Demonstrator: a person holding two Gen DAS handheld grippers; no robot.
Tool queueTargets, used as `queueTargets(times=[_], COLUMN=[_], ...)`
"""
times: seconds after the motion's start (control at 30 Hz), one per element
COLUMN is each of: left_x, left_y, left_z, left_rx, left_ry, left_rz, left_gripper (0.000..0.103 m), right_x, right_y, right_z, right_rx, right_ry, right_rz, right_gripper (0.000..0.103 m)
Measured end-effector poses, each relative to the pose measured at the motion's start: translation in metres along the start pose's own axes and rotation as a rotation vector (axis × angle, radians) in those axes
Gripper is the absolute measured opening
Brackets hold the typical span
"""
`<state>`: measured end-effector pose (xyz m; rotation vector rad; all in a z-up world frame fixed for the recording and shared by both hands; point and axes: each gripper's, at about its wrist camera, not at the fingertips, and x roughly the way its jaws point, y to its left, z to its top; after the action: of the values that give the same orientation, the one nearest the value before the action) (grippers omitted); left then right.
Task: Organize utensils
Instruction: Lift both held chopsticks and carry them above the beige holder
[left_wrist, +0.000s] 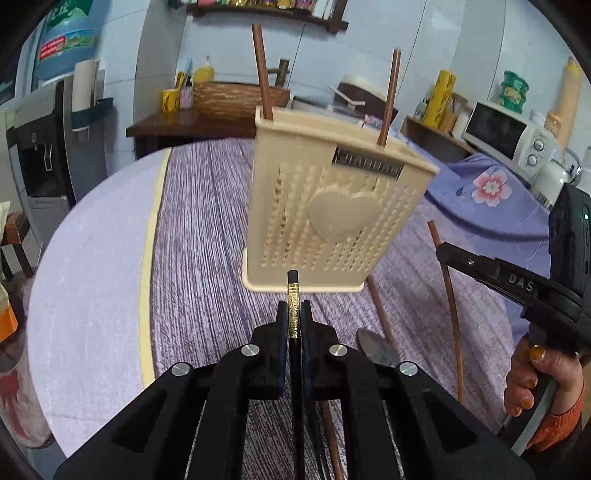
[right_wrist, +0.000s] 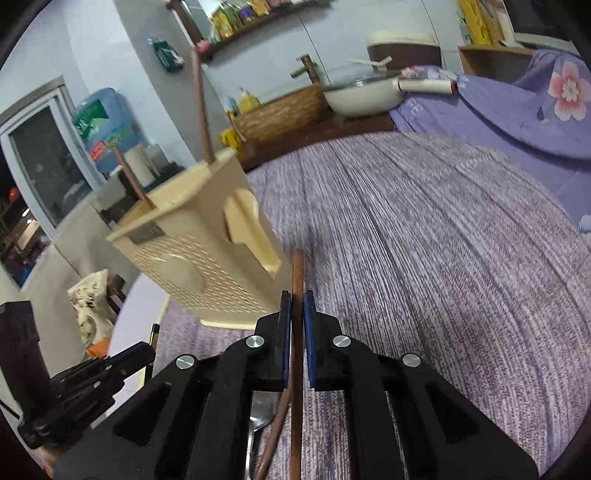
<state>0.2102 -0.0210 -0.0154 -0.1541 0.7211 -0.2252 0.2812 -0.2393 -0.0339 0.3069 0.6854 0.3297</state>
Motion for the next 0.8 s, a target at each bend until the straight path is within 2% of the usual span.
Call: queueTargets(times=[0.37, 0.6, 0.8], left_x=[-0.067, -0.094, -0.108], left_y=[-0.009, -0.015, -0.013], left_z=[0.022, 0.028, 0.03], left_rx=[0.014, 0.027, 0.026], left_ry=[-0.162, -0.225, -0.255], left_rz=[-0.041, -0.052, -0.071], left_gripper=[0.007, 0.007, 0.007], right_x=[-0.091, -0.129, -0.144], right_y=[0.033, 0.054, 0.063], right_z=[0.014, 0.015, 0.017], right_rx=[-0.116, -0.183, -0.216], right_ry=[-0.163, -0.226, -0.249], right_rz=[0.157, 0.187, 0.201], right_gripper=[0.007, 0.007, 0.007])
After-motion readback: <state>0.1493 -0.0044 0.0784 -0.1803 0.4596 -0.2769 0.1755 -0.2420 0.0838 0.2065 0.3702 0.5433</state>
